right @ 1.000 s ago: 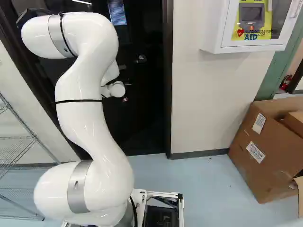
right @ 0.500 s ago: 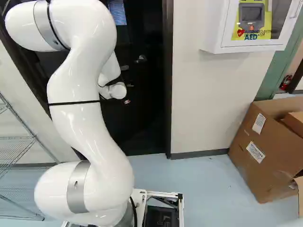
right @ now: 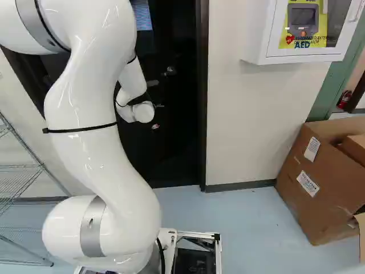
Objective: Open the door and move inside
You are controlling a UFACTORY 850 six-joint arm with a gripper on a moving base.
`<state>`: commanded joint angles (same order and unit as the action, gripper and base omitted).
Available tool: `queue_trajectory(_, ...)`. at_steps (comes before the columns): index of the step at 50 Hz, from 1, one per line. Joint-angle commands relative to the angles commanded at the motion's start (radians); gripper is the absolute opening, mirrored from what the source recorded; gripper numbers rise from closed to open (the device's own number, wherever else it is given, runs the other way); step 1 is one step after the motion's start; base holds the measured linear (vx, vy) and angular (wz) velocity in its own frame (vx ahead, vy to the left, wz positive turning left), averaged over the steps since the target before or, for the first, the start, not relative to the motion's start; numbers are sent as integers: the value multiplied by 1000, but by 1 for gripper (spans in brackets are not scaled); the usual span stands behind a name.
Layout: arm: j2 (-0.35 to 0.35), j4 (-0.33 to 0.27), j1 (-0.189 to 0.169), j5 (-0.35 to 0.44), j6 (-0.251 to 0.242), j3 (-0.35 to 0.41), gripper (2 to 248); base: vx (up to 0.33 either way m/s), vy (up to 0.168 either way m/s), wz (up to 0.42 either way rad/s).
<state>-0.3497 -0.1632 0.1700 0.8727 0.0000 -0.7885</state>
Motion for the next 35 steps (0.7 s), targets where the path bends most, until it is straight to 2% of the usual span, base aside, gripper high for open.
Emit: queue_trajectory(35, 156, 0, -61, 0, 0, 184, 247, 0, 0, 0)
